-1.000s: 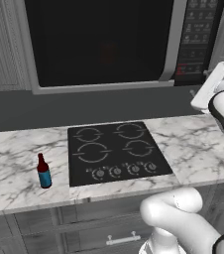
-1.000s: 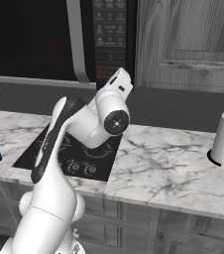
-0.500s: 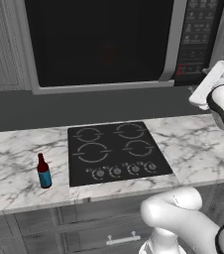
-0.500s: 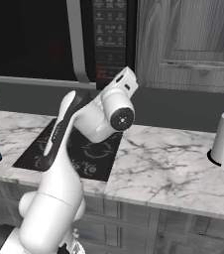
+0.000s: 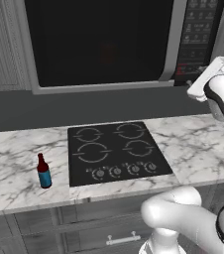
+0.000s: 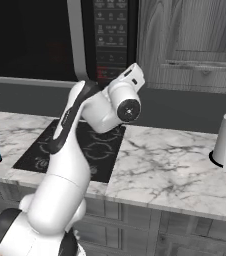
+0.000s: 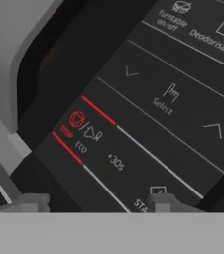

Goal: Place the microwavable item in the microwave. Then, close the microwave door and press the start button.

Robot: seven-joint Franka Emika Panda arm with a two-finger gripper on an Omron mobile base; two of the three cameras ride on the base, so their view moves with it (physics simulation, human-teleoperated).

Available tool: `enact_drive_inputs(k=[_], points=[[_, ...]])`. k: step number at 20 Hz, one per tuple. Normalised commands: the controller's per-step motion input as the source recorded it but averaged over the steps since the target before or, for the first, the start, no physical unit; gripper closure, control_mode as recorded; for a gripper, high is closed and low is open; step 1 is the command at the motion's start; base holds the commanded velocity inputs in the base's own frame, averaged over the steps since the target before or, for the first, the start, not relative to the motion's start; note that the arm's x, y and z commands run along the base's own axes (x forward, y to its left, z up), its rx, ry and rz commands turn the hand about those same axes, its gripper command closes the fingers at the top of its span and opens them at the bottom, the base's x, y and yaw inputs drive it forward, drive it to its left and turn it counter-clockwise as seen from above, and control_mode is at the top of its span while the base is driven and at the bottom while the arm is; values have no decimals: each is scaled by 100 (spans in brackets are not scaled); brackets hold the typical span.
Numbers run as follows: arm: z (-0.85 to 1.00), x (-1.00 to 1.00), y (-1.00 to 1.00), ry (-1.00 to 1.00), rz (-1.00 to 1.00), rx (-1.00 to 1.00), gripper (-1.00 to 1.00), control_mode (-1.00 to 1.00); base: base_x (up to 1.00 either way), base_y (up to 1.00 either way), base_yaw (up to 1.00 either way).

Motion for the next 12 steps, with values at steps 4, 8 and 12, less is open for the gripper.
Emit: enact_drive_inputs(k=[4, 8, 12], points=[[-10, 45, 0, 5, 0, 6, -100, -100, 0, 0, 0], [-15, 47, 0, 7, 0, 5, -100, -100, 0, 0, 0], [-20, 38, 0, 4, 0, 3, -100, -100, 0, 0, 0]])
